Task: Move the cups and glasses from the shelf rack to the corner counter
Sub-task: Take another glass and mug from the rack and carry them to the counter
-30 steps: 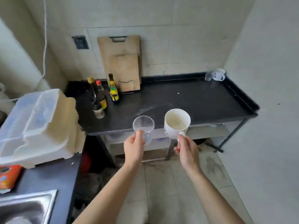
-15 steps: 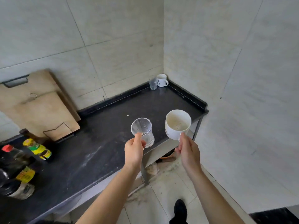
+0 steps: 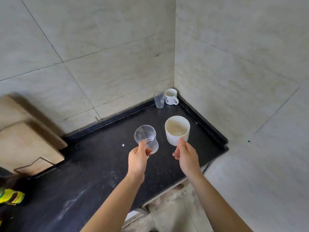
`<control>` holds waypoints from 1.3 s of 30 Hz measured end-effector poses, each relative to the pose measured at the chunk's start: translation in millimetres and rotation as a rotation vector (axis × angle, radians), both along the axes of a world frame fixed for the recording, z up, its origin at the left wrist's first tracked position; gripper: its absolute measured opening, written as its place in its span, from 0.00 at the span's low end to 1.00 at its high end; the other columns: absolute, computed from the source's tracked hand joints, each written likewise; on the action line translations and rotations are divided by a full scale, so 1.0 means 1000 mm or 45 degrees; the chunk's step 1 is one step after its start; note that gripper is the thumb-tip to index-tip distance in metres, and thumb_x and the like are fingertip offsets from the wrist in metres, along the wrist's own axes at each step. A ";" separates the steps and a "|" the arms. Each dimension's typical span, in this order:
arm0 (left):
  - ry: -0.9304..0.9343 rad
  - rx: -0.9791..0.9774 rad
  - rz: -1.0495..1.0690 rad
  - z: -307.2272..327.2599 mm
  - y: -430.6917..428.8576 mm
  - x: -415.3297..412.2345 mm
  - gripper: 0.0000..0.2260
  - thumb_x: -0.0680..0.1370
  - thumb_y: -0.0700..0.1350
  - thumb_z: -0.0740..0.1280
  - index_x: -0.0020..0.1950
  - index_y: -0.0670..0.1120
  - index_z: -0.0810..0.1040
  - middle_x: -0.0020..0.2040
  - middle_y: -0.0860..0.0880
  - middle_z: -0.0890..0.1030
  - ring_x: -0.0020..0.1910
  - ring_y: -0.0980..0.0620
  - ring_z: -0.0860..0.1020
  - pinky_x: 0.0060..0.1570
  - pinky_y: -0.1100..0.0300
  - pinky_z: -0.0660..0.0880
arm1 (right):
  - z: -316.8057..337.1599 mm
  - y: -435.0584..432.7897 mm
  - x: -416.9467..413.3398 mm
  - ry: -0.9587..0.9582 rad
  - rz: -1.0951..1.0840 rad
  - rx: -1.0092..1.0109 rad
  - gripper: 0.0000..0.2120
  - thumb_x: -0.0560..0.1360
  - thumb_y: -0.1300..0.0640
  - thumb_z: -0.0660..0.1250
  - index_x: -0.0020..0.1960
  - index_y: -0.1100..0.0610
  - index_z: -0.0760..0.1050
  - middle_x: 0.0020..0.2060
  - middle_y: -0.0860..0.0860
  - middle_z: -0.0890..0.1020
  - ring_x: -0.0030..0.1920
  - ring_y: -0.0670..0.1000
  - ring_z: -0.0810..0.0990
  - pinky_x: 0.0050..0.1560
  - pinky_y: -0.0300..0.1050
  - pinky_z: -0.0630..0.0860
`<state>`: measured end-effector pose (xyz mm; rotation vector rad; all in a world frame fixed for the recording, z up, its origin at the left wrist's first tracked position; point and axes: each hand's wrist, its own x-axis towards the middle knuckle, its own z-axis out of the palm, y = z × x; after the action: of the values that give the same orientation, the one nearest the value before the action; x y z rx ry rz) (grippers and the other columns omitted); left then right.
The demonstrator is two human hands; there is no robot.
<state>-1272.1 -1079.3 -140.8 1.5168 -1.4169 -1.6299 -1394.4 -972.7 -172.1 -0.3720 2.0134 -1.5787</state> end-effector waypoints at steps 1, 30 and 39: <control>-0.002 0.006 0.007 -0.003 -0.011 -0.010 0.17 0.78 0.52 0.62 0.35 0.42 0.78 0.36 0.49 0.80 0.37 0.53 0.75 0.39 0.62 0.68 | -0.003 -0.012 -0.010 -0.005 0.011 0.004 0.24 0.85 0.43 0.55 0.36 0.55 0.72 0.33 0.48 0.79 0.40 0.49 0.83 0.43 0.40 0.78; -0.198 0.495 0.271 -0.144 -0.243 -0.235 0.19 0.80 0.57 0.60 0.50 0.44 0.83 0.45 0.47 0.79 0.46 0.51 0.77 0.51 0.52 0.66 | -0.148 -0.220 -0.249 -0.295 0.273 0.289 0.17 0.86 0.47 0.54 0.55 0.58 0.75 0.52 0.48 0.81 0.51 0.51 0.86 0.54 0.46 0.82; -0.203 0.386 0.359 -0.159 -0.273 -0.276 0.20 0.81 0.59 0.58 0.46 0.47 0.83 0.45 0.48 0.79 0.46 0.52 0.77 0.50 0.53 0.66 | -0.176 -0.238 -0.274 -0.311 0.338 0.291 0.17 0.86 0.48 0.55 0.57 0.58 0.76 0.53 0.48 0.81 0.49 0.48 0.86 0.50 0.40 0.82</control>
<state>-1548.1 -1352.2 -300.2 1.9565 -1.0034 -1.6287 -1668.7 -1210.3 -348.2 -0.3251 1.8451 -1.1603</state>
